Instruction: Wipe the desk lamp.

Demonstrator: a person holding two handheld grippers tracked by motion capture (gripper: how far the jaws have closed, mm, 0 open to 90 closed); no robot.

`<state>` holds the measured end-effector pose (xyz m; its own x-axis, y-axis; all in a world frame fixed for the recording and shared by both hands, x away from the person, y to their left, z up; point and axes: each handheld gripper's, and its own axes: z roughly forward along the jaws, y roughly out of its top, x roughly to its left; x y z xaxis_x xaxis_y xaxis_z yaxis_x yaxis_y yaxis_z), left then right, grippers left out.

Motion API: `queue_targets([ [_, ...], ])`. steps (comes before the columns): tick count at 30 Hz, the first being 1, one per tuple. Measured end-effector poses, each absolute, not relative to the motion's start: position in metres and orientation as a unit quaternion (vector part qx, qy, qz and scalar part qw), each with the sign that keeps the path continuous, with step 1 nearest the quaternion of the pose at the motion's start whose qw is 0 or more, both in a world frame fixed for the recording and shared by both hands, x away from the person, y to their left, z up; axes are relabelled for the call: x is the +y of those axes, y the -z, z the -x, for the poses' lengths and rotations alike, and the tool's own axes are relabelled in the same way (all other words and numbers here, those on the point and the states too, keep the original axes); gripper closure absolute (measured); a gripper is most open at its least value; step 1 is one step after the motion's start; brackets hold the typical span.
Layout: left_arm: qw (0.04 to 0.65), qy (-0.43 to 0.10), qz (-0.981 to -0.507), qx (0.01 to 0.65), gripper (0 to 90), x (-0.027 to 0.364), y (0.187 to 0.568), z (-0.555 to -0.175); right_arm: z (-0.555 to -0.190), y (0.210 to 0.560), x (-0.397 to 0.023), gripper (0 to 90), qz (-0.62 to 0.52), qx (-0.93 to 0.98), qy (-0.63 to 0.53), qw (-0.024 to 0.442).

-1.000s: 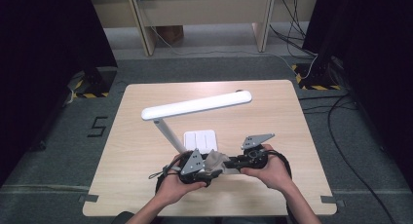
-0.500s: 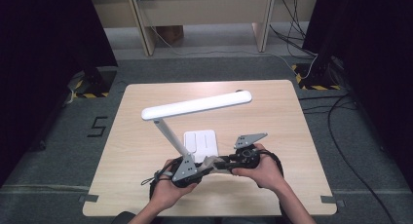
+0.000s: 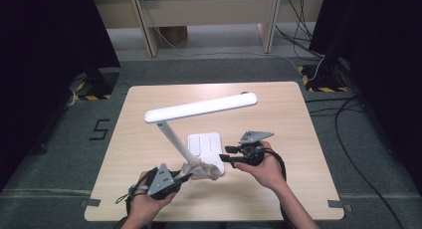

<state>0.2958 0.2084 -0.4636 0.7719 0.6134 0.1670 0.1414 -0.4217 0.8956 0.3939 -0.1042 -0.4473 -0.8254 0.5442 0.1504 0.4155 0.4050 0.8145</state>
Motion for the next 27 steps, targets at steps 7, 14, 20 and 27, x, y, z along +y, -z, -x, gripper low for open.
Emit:
queue_targets([
  [7,0.500,-0.280,-0.774,0.270,80.0,0.243,0.452,-0.286,-0.401,0.478,-0.075,82.4,-0.276,0.873,-0.393,0.089],
  [14,0.518,-0.309,-0.740,0.299,80.4,0.257,0.439,-0.287,-0.397,0.488,-0.064,82.9,-0.271,0.878,-0.382,0.097],
  [20,0.524,-0.322,-0.728,0.303,80.4,0.259,0.430,-0.292,-0.395,0.494,-0.057,82.7,-0.267,0.883,-0.374,0.098],
  [27,0.545,-0.352,-0.690,0.321,80.6,0.265,0.408,-0.299,-0.395,0.497,-0.050,82.9,-0.265,0.883,-0.375,0.102],
])
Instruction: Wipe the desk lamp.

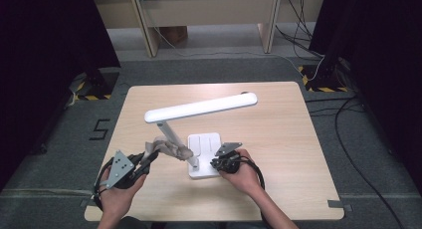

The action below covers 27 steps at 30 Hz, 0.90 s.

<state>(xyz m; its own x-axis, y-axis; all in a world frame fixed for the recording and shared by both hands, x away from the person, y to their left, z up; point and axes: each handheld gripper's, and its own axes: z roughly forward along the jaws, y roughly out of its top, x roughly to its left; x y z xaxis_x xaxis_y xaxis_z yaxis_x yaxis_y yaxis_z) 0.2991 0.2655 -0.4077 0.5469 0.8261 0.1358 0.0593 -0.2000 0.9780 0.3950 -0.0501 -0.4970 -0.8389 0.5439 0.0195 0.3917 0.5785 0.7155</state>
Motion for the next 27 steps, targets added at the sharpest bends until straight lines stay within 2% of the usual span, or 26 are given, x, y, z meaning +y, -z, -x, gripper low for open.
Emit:
queue_targets([
  [11,0.570,-0.387,-0.650,0.321,80.6,0.268,0.378,-0.309,-0.392,0.499,-0.048,84.1,-0.263,0.880,-0.377,0.116],
  [27,0.596,-0.383,-0.625,0.328,80.7,0.258,0.359,-0.318,-0.394,0.502,-0.049,84.9,-0.269,0.873,-0.393,0.109],
])
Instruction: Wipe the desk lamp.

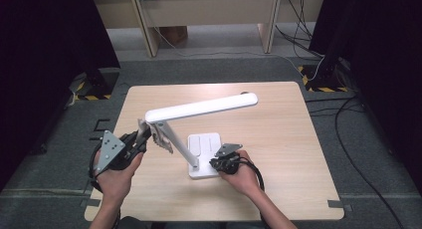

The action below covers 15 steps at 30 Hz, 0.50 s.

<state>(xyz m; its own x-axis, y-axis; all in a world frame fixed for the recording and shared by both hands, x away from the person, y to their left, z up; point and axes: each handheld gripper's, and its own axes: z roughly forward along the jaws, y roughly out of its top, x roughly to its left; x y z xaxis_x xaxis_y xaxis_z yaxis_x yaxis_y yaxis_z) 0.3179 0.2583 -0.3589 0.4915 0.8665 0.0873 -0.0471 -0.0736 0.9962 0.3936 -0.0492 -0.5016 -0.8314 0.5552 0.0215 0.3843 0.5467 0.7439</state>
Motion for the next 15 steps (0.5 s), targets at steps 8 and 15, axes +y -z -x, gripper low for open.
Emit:
queue_targets([
  [8,0.607,-0.380,-0.608,0.343,80.7,0.2604,0.3540,-0.3187,-0.3934,0.5024,-0.0488,85.0,-0.270,0.871,-0.396,0.110],
  [15,0.598,-0.403,-0.593,0.358,80.7,0.2679,0.3501,-0.3181,-0.3935,0.5028,-0.0487,85.0,-0.268,0.870,-0.399,0.112],
])
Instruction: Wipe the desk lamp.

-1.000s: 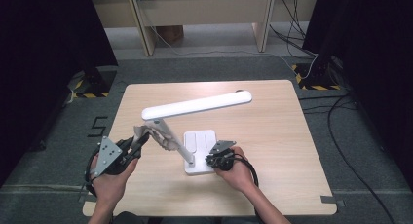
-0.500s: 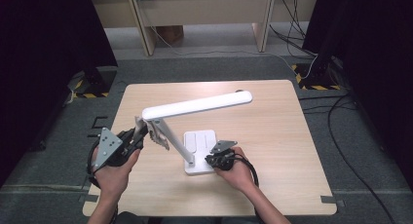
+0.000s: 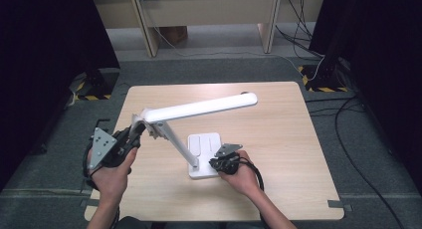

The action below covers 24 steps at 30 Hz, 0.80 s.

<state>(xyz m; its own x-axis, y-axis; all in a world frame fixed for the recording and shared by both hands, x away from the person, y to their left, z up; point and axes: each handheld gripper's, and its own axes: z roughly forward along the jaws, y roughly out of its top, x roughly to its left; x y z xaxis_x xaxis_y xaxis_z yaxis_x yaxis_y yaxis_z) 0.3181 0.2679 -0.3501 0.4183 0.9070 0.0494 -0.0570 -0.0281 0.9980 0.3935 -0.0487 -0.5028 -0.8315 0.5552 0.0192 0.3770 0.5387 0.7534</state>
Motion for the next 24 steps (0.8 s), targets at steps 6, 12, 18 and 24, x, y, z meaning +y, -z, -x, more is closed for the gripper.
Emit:
queue_targets([
  [6,0.603,-0.419,-0.579,0.353,80.7,0.274,0.339,-0.314,-0.393,0.503,-0.048,85.0,-0.269,0.870,-0.398,0.112],
  [12,0.599,-0.443,-0.578,0.333,80.6,0.271,0.326,-0.309,-0.393,0.503,-0.047,85.0,-0.267,0.870,-0.399,0.112],
  [18,0.595,-0.460,-0.578,0.317,80.6,0.266,0.316,-0.305,-0.393,0.503,-0.047,85.2,-0.267,0.870,-0.398,0.112],
  [24,0.586,-0.476,-0.591,0.284,80.3,0.252,0.305,-0.302,-0.392,0.504,-0.046,85.3,-0.271,0.868,-0.401,0.112],
])
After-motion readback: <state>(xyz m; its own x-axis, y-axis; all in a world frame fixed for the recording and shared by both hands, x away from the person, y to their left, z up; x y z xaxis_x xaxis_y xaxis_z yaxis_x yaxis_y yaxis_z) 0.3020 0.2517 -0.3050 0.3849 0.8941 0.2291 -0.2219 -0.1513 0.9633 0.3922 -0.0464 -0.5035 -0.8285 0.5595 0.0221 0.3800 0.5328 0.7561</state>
